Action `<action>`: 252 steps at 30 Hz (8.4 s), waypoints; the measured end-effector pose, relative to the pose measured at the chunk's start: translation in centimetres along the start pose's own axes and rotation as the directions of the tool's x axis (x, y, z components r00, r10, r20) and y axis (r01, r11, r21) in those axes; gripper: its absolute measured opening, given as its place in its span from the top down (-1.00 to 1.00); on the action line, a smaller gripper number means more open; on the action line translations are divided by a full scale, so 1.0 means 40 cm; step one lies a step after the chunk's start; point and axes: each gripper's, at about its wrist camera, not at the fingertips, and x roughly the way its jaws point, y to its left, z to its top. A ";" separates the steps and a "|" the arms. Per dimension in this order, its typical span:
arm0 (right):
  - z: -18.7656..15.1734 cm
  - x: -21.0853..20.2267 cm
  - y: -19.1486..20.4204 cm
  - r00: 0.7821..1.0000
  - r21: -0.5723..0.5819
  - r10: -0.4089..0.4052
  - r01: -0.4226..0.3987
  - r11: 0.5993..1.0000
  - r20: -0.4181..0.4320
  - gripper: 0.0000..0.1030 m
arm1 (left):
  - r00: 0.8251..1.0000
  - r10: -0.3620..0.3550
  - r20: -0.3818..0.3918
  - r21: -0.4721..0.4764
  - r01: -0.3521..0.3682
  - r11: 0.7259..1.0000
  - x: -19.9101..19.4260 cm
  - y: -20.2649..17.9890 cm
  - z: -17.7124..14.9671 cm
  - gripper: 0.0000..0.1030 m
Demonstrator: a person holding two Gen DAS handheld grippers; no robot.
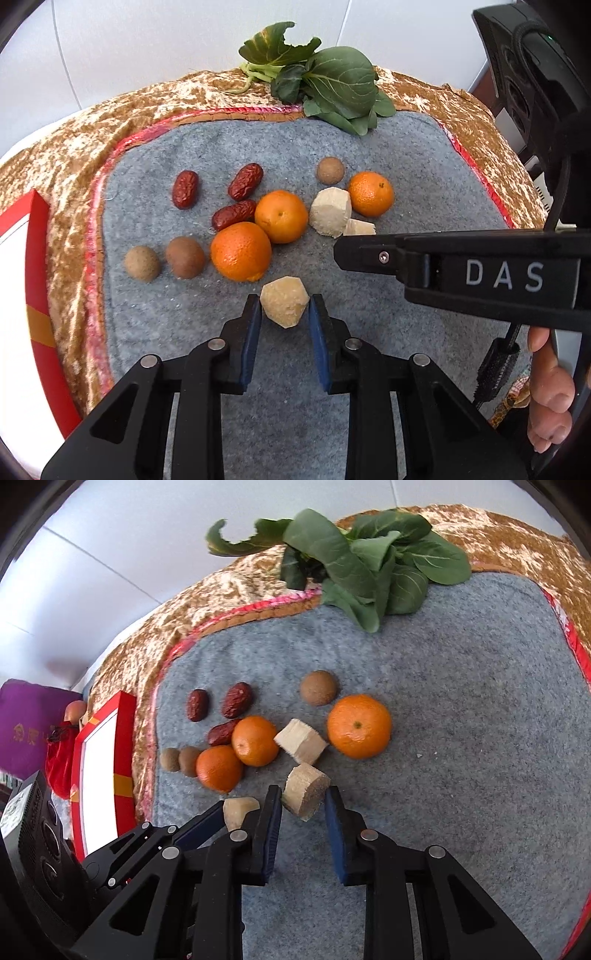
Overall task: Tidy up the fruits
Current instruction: 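Grasp a beige yam cube with the left gripper while the right grasps a beige round slice, then carry both held beige pieces over the white red-rimmed tray, then open both grippers to drop the beige pieces onto the tray, then move both tools back over the fruits on the felt, then grasp a red date and an orange with the left gripper while the right grasps another orange, then carry both to the tray while the right gripper lowers and releases its orange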
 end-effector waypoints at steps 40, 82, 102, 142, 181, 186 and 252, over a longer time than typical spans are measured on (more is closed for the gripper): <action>-0.132 0.159 0.675 0.941 -0.501 0.339 -0.287 0.816 0.013 0.54 | 0.877 0.473 -0.087 -0.489 -0.452 0.747 -0.316 0.593 -0.263 0.54; -0.040 -0.112 0.342 0.951 -0.339 0.202 -0.114 0.934 0.235 -0.26 | 0.624 0.724 0.293 -0.444 -0.582 0.682 -0.439 0.317 -0.066 -0.60; 0.012 -0.183 0.060 0.950 -0.098 -0.015 0.049 0.994 0.313 -0.26 | 0.851 0.445 0.279 -0.136 -0.424 0.895 -0.187 0.044 0.044 -0.59; 0.081 -0.016 -0.124 0.997 0.157 -0.048 0.036 0.987 0.068 -0.02 | 0.937 0.329 0.115 -0.017 -0.329 0.944 -0.022 0.022 0.062 -0.59; 0.091 0.023 -0.071 0.987 0.065 -0.154 0.151 0.986 0.040 0.31 | 0.990 0.111 0.088 0.199 -0.126 0.972 0.090 -0.042 0.114 0.07; 0.086 0.001 -0.083 0.992 0.072 -0.120 0.117 0.991 0.043 0.33 | 0.986 0.127 0.111 0.194 -0.147 0.970 0.055 -0.042 0.104 0.07; -0.166 0.195 0.672 0.991 -0.487 0.126 -0.092 0.869 0.037 0.33 | 0.803 0.595 0.024 -0.690 -0.417 0.591 -0.357 0.705 -0.321 0.07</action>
